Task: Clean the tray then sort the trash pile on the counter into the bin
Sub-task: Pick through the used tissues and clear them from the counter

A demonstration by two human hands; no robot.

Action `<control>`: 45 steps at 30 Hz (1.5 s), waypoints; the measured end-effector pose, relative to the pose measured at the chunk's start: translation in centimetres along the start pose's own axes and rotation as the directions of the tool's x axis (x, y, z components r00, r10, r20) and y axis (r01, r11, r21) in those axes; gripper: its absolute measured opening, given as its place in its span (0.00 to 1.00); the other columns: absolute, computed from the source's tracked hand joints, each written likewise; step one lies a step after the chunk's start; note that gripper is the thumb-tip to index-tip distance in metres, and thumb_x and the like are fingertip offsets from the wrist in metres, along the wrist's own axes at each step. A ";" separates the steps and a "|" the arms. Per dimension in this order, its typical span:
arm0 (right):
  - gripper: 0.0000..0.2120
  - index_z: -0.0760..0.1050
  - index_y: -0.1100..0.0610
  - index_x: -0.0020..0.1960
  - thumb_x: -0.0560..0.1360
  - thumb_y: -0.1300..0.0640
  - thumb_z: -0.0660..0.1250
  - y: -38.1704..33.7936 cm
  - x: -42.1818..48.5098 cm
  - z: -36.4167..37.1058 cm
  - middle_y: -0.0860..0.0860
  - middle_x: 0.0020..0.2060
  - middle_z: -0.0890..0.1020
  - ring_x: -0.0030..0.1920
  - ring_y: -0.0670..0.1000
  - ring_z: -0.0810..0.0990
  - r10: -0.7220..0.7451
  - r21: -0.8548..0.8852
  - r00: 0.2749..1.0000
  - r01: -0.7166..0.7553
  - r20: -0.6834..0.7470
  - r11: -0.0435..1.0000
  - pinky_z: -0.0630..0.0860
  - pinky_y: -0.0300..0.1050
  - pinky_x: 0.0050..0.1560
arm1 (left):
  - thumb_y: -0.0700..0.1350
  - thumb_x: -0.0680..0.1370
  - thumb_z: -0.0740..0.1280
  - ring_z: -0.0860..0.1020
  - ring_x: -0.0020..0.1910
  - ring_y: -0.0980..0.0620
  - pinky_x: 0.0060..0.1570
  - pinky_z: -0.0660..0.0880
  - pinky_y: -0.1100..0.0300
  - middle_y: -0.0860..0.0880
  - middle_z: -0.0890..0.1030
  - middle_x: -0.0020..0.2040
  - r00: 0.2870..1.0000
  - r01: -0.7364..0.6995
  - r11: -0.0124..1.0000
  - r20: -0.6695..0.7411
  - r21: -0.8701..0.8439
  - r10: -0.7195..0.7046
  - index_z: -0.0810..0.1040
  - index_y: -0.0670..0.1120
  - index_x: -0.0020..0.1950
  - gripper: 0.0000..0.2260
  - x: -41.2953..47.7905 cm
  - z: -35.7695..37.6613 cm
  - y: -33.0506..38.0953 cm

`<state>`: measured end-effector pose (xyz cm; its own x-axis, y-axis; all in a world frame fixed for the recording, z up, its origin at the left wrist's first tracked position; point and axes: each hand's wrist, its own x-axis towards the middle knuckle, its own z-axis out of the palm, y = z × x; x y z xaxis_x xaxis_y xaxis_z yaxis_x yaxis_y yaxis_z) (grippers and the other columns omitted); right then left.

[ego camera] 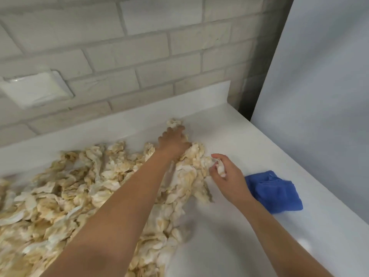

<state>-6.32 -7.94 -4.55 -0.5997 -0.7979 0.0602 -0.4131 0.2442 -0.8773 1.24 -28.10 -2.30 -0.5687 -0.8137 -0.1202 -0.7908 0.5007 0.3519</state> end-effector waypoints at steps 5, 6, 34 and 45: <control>0.05 0.72 0.41 0.50 0.79 0.52 0.61 -1.8 -4.0 -1.1 0.47 0.36 0.79 0.28 0.43 0.68 -0.036 0.185 0.996 0.049 -0.077 0.982 0.68 0.37 0.34 | 0.59 0.70 0.71 0.74 0.55 0.41 0.57 0.73 0.50 0.44 0.62 0.63 0.998 0.030 0.988 -0.046 -0.149 -0.037 0.66 0.46 0.69 0.33 -2.1 -1.4 -1.5; 0.05 0.73 0.43 0.50 0.79 0.53 0.61 -2.7 -5.1 -1.6 0.50 0.37 0.79 0.28 0.45 0.67 -0.027 0.263 0.994 0.054 -0.103 0.963 0.67 0.40 0.33 | 0.59 0.70 0.72 0.75 0.54 0.41 0.57 0.73 0.51 0.44 0.63 0.62 0.991 -0.007 0.987 -0.135 -0.162 -0.015 0.68 0.46 0.66 0.31 -2.7 -2.0 -1.6; 0.09 0.78 0.54 0.48 0.78 0.55 0.59 20.3 -36.0 -18.2 0.53 0.43 0.77 0.40 0.50 0.75 0.802 0.585 0.511 -0.562 -0.309 0.584 0.71 0.43 0.37 | 0.58 0.67 0.70 0.72 0.46 0.63 0.45 0.67 0.75 0.56 0.71 0.51 0.829 -0.161 0.664 0.265 -0.730 0.492 0.67 0.61 0.48 0.15 -39.5 22.0 22.1; 0.03 0.75 0.48 0.47 0.75 0.50 0.67 48.4 -39.5 -13.3 0.48 0.39 0.79 0.43 0.53 0.79 0.783 0.160 0.541 -0.782 -0.307 0.603 0.75 0.45 0.45 | 0.46 0.77 0.66 0.77 0.54 0.47 0.46 0.71 0.62 0.44 0.79 0.57 0.810 0.302 0.894 0.584 -0.330 -0.058 0.71 0.44 0.64 0.16 -40.3 57.7 16.0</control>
<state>-11.75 42.75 -43.01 -0.8585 -0.0713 -0.5078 0.3291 0.6828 -0.6523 -1.55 29.70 -45.42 -0.5470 -0.5153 -0.6598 -0.8043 0.1049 0.5849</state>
